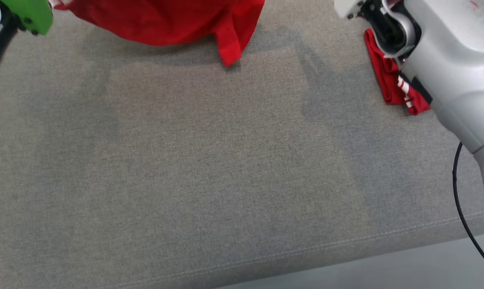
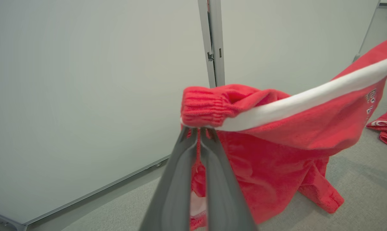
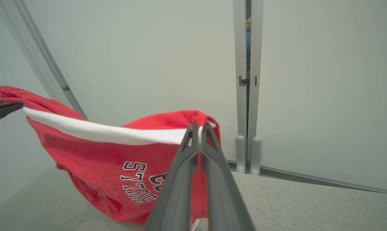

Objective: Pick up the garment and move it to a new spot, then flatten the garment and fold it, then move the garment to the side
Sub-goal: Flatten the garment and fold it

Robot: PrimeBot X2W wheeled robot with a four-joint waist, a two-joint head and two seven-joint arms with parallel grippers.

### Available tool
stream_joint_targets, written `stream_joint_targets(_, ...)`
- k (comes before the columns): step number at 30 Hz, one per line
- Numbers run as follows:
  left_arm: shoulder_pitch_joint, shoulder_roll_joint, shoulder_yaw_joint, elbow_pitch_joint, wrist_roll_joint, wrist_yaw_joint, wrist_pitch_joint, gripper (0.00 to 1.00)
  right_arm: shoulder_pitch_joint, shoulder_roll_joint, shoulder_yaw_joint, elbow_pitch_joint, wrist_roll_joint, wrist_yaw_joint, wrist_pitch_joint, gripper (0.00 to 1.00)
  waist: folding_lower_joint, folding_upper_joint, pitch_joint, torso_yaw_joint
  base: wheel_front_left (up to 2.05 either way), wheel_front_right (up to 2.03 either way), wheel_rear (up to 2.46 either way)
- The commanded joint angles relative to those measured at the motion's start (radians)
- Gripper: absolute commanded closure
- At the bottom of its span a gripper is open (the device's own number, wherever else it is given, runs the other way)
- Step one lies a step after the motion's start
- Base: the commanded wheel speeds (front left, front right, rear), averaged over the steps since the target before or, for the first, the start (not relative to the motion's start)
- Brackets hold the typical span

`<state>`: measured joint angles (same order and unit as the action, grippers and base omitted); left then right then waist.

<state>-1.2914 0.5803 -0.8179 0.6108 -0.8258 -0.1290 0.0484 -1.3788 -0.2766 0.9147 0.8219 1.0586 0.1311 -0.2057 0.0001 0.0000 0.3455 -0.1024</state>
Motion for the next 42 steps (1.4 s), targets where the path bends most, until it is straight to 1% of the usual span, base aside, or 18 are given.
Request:
stream_joint_targets(1,-0.031,-0.004,-0.003,0.01,-0.01,-0.002,0.0,1.0,-0.023,0.004,0.0,0.012,0.01,-0.001,0.002,1.0,-0.0001,0.0,0.07,-0.016,0.0,0.0,0.0)
stream_joint_targets(6,-0.17,-0.042,-0.033,0.102,-0.035,-0.002,0.0,1.0,-0.141,0.032,0.007,0.114,0.04,-0.001,-0.01,1.0,-0.0001,0.0,0.115,-0.031,0.0,0.0,0.0)
stream_joint_targets(11,-0.28,-0.097,-0.014,0.213,-0.034,0.0,-0.077,1.0,-0.247,0.049,-0.03,0.205,0.04,-0.001,-0.051,1.0,-0.0001,0.0,0.152,-0.025,0.0,0.0,0.0)
stream_joint_targets(13,-0.318,-0.117,-0.018,0.25,-0.008,0.005,-0.134,1.0,-0.284,0.048,-0.054,0.229,0.013,-0.001,-0.06,1.0,-0.0001,0.0,0.167,-0.017,0.0,0.0,0.0)
stream_joint_targets(15,-0.336,-0.143,-0.015,0.287,-0.005,0.004,-0.177,1.0,-0.312,0.043,-0.107,0.21,-0.034,-0.001,-0.06,1.0,-0.0001,0.0,0.181,-0.008,0.0,0.0,0.0)
stream_joint_targets(19,-0.348,-0.173,-0.02,0.361,0.0,0.003,-0.227,1.0,-0.268,0.059,-0.201,0.186,-0.13,-0.001,-0.06,1.0,-0.0001,0.0,0.193,0.009,0.0,0.0,0.0)
stream_joint_targets(22,-0.321,-0.195,-0.03,0.403,-0.017,0.0,-0.226,1.0,-0.238,0.071,-0.236,0.181,-0.177,-0.001,-0.061,1.0,-0.0001,0.0,0.199,0.018,0.0,0.0,0.0)
stream_joint_targets(25,-0.287,-0.203,-0.046,0.422,-0.035,-0.001,-0.237,1.0,-0.196,0.088,-0.238,0.173,-0.209,-0.001,-0.061,1.0,-0.0001,0.0,0.2,0.024,0.0,0.0,0.0)
stream_joint_targets(29,-0.207,-0.193,-0.091,0.402,-0.067,-0.002,-0.255,1.0,-0.122,0.095,-0.185,0.153,-0.207,-0.001,-0.061,1.0,-0.0001,0.0,0.173,0.026,0.0,0.0,0.0)
stream_joint_targets(31,-0.161,-0.19,-0.104,0.389,-0.088,-0.001,-0.265,1.0,-0.083,0.095,-0.149,0.137,-0.178,-0.001,-0.061,1.0,-0.0001,0.0,0.151,0.025,0.0,0.0,0.0)
stream_joint_targets(33,-0.115,-0.19,-0.102,0.371,-0.115,-0.002,-0.277,1.0,-0.048,0.077,-0.116,0.112,-0.146,-0.001,-0.061,1.0,-0.0001,0.0,0.125,0.026,0.0,0.0,0.0)
stream_joint_targets(35,-0.045,-0.191,-0.09,0.349,-0.164,-0.002,-0.288,1.0,0.01,0.058,-0.073,0.082,-0.113,-0.001,-0.06,1.0,-0.0001,0.0,0.088,0.027,0.0,0.0,0.0)
stream_joint_targets(37,0.018,-0.177,-0.083,0.328,-0.191,-0.002,-0.298,1.0,0.061,0.037,-0.029,0.045,-0.086,-0.001,-0.059,1.0,-0.0001,0.0,0.056,0.024,0.0,0.0,0.0)
stream_joint_targets(38,0.051,-0.172,-0.079,0.316,-0.208,-0.002,-0.3,1.0,0.086,0.022,-0.016,0.026,-0.068,-0.001,-0.06,1.0,-0.0001,0.0,0.038,0.024,0.0,0.0,0.0)
stream_joint_targets(39,0.051,-0.172,-0.079,0.316,-0.208,-0.002,-0.3,1.0,0.086,0.022,-0.016,0.026,-0.068,-0.001,-0.06,1.0,-0.0001,0.0,0.038,0.024,0.0,0.0,0.0)
stream_joint_targets(42,0.166,-0.163,-0.056,0.281,-0.25,-0.002,-0.308,1.0,0.174,-0.021,0.013,-0.034,-0.024,-0.001,-0.06,1.0,-0.0001,0.0,-0.018,0.023,0.0,0.0,0.0)
